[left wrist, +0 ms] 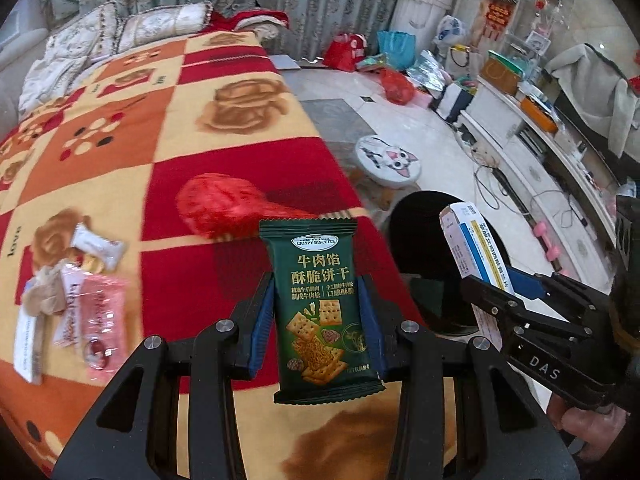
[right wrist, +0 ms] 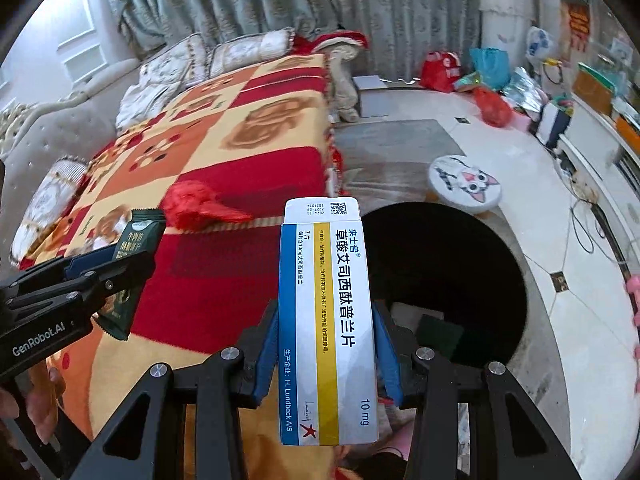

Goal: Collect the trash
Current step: 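Carry the biscuit packet and medicine box over the black bin and open both tools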

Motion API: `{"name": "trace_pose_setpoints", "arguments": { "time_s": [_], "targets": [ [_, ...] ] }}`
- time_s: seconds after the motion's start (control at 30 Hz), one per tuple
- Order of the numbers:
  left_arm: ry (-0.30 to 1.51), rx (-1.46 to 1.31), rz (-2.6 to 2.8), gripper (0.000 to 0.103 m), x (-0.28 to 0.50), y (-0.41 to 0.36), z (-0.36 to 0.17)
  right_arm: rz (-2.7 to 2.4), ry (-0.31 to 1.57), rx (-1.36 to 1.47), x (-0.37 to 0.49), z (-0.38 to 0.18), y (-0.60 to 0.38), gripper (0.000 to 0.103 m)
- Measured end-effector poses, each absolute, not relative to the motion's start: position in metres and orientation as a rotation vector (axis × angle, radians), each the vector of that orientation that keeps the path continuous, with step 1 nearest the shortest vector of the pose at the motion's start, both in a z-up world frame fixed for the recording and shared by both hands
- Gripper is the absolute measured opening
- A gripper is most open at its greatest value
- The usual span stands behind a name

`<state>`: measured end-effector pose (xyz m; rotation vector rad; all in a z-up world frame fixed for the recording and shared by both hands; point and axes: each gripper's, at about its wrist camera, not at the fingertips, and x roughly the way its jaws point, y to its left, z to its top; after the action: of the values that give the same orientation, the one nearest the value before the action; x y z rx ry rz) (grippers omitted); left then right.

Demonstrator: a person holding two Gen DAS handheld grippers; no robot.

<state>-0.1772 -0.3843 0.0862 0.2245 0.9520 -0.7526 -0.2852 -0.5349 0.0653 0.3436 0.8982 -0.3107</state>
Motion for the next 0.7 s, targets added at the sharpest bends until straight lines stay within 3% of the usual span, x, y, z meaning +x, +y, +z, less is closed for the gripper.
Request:
{"name": "trace_pose_setpoints", "arguments": {
  "time_s": [0.7],
  "targets": [
    [1.022, 0.222, -0.888, 0.039, -0.187, -0.474, 0.065, -0.427, 0.953, 0.44, -0.3, 0.027, -0.608, 0.042]
  ]
}}
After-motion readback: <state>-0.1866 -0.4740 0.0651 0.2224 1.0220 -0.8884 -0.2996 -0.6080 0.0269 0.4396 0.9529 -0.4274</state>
